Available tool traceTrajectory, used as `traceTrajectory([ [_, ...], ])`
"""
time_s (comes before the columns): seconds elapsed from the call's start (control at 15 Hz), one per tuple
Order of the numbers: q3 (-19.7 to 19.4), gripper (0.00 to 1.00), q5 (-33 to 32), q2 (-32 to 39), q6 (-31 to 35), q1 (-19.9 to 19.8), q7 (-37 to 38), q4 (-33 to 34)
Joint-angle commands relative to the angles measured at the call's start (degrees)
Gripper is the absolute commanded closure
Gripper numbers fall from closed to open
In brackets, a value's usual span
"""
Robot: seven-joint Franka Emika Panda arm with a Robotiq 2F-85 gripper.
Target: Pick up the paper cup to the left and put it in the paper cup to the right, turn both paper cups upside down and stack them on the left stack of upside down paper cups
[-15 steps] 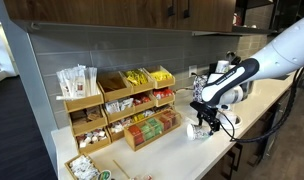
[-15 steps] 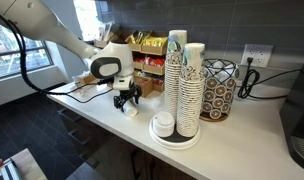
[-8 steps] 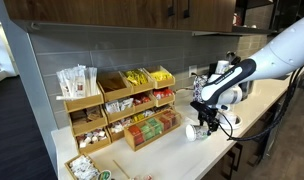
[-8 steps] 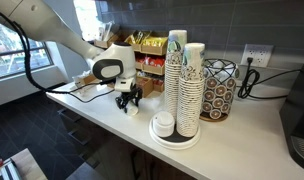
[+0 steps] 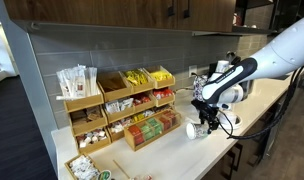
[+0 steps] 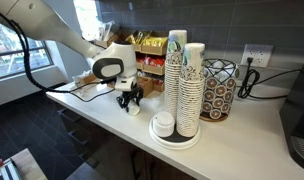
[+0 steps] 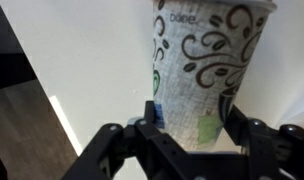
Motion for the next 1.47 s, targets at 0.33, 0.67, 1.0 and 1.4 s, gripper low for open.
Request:
traceTrajectory([
  [0.33, -2.35, 0.58, -22.12, -15.01, 6.32, -1.27, -0.95, -8.95],
  [0.67, 0.5, 0.58, -36.75, -24.87, 10.07, -5.93, -2.89, -14.07],
  [1.0, 1.83, 0.33, -32.24, -21.12, 7.29, -6.44, -2.47, -10.26],
  [1.4, 2.33, 0.58, -41.84, -23.64, 11.22, -9.01, -4.89, -10.96],
])
